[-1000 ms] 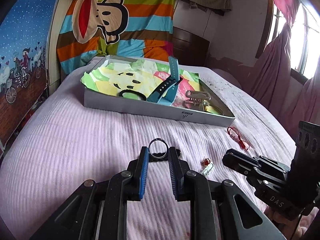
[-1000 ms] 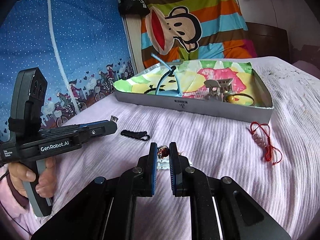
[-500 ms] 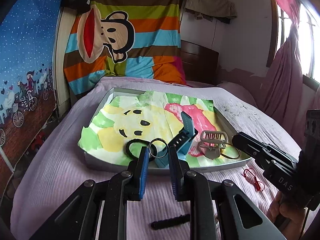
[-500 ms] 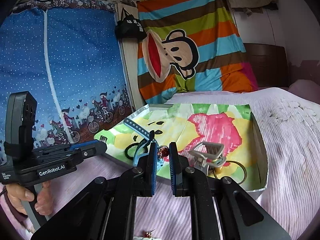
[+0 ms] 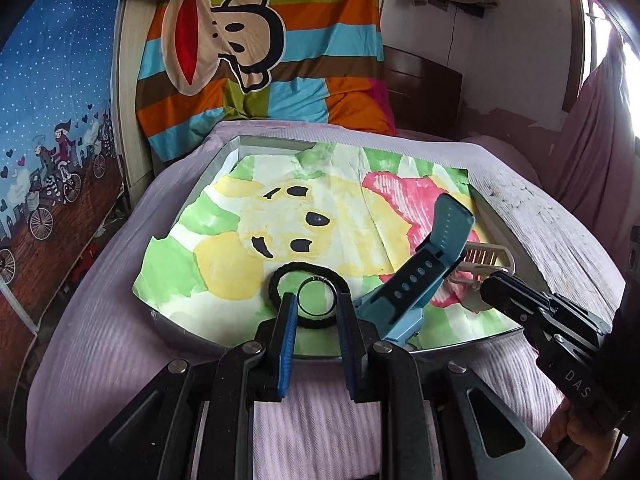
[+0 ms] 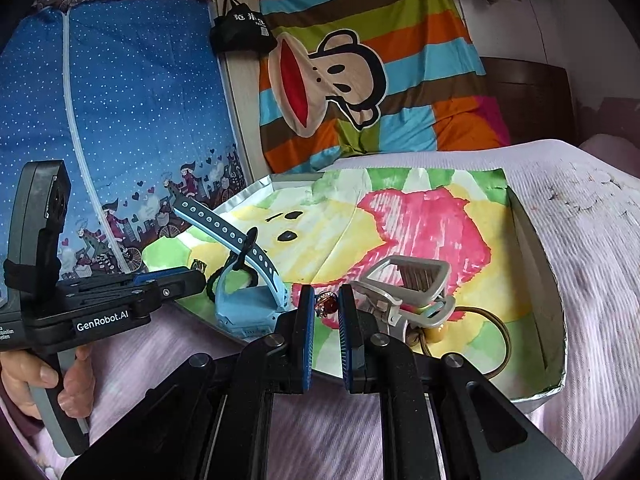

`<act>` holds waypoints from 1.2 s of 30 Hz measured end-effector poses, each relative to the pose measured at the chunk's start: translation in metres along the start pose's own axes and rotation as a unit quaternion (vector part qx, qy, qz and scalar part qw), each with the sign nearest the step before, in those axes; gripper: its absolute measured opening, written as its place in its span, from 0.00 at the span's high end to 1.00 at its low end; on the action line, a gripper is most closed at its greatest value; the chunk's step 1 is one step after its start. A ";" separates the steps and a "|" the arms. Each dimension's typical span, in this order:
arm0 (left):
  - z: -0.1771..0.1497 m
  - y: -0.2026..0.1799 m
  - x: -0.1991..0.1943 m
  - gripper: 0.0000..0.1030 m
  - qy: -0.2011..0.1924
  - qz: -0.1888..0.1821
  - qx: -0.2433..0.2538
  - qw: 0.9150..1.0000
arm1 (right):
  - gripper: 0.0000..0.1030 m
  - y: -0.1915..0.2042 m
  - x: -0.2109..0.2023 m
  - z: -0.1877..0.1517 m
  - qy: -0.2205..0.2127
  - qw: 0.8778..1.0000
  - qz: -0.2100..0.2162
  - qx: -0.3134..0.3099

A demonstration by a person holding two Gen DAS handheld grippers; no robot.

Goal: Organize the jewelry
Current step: 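Carry the keychain and white hair clip toward the tray with both tools, then open both tools over the tray to release the held items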

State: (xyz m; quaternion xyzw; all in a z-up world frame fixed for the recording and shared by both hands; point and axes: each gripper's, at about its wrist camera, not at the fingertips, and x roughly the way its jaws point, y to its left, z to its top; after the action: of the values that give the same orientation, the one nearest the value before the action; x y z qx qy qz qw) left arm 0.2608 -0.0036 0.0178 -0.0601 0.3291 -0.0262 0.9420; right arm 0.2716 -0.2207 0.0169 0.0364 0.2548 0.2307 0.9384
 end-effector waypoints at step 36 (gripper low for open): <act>0.003 0.006 -0.008 0.45 -0.011 -0.022 -0.036 0.999 | 0.53 -0.009 -0.007 -0.008 -0.008 0.999 -0.028 0.018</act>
State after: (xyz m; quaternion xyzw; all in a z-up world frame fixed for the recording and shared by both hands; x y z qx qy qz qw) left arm 0.2568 0.0037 0.0243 -0.1015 0.3179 -0.0348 0.9420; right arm 0.2659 -0.2324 0.0111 0.0485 0.2520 0.1994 0.9457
